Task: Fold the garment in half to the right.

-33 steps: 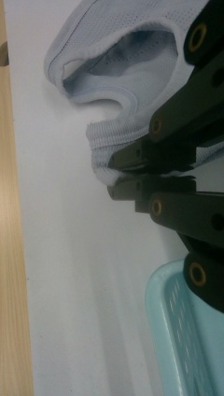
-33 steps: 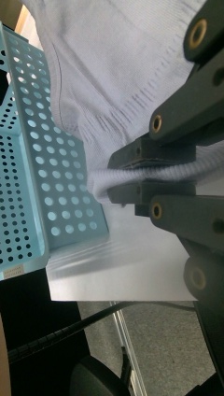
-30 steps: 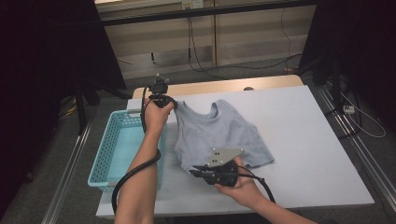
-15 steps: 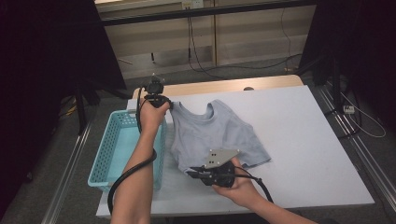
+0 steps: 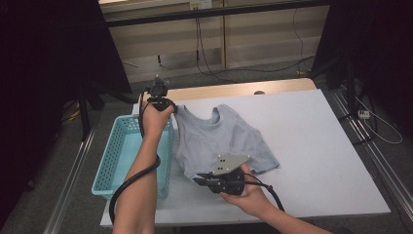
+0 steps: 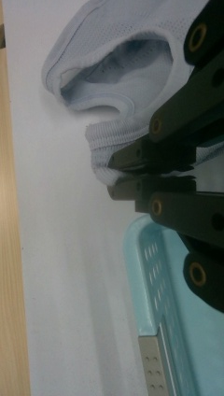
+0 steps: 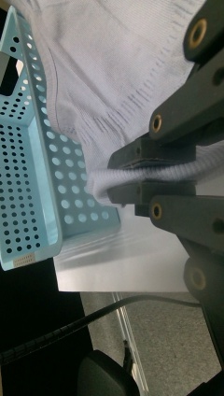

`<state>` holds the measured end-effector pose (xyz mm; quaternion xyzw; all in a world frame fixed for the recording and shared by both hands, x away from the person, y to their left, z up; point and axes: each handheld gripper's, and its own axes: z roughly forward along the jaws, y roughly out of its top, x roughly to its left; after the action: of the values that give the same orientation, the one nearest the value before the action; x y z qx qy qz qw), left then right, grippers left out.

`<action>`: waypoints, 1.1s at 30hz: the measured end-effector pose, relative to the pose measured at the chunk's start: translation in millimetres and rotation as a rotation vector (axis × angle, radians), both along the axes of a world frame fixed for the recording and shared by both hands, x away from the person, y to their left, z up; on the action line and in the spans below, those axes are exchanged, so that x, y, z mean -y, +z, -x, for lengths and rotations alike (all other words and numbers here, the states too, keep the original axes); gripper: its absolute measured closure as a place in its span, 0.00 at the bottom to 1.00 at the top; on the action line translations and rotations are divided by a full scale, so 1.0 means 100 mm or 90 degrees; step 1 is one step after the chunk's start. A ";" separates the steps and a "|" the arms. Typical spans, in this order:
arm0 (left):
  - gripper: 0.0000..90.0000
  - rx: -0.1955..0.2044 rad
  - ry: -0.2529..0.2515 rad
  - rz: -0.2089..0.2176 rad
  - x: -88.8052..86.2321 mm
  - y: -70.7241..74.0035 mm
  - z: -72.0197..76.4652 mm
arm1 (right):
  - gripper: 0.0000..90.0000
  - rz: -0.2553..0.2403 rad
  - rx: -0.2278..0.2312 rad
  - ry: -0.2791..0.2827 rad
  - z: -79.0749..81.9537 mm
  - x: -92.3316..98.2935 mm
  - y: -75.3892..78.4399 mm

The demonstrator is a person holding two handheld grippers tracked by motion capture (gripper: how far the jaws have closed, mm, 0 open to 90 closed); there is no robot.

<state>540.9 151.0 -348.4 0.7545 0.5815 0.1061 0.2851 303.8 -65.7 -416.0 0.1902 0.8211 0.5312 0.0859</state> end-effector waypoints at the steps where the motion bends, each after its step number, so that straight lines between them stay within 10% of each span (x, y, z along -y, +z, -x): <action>1: 0.96 0.000 0.000 -0.001 -0.01 0.00 0.00 | 0.94 0.000 0.001 0.000 0.00 0.00 0.00; 33: 0.96 -0.007 0.014 -0.011 -0.15 0.06 0.04 | 0.94 -0.017 0.001 0.007 0.01 -0.04 0.02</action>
<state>537.3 166.0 -342.4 0.7513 0.5903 0.1099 0.2737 303.1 -61.3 -413.7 0.1863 0.8151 0.5425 0.0811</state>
